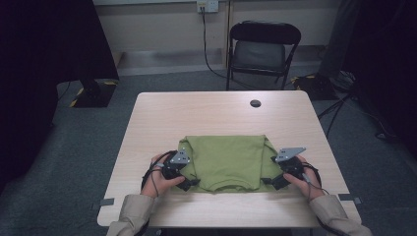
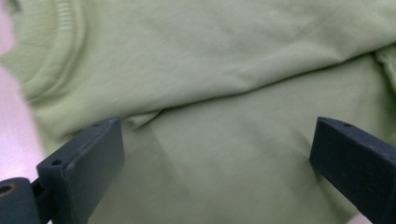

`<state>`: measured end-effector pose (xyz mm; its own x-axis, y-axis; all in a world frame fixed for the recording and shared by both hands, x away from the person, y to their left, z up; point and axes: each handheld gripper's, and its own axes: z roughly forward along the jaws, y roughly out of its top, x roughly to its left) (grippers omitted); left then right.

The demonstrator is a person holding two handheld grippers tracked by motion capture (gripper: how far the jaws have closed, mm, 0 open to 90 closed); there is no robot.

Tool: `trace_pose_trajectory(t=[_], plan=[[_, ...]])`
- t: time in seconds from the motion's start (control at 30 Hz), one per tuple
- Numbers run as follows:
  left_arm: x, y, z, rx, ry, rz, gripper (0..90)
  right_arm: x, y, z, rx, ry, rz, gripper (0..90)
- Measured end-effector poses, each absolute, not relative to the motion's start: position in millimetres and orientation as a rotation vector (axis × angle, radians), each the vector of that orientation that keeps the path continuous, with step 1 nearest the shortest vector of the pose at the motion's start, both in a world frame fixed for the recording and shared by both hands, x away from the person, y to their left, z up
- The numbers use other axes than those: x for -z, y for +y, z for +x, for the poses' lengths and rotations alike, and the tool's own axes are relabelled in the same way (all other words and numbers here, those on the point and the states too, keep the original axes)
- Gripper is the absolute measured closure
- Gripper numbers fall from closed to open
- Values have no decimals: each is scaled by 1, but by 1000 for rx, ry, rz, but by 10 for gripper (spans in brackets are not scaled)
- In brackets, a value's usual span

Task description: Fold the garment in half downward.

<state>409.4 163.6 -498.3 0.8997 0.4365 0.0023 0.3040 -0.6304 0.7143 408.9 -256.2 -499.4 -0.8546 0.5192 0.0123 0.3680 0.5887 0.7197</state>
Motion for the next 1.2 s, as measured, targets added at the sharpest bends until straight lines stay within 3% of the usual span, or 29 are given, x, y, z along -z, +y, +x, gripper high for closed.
trace_pose_trajectory(t=[0.2,0.43,0.67,1.2], plan=[[490,167,416,-226,533,2234,20,499,-261,400,-1115,2623,733,10],[471,137,450,-229,467,2194,7,500,-259,401,-1106,2624,729,0],[493,130,470,-187,471,2266,38,500,-259,400,-1106,2624,730,0],[489,176,434,-194,507,2268,31,500,-259,400,-1103,2621,738,0]])
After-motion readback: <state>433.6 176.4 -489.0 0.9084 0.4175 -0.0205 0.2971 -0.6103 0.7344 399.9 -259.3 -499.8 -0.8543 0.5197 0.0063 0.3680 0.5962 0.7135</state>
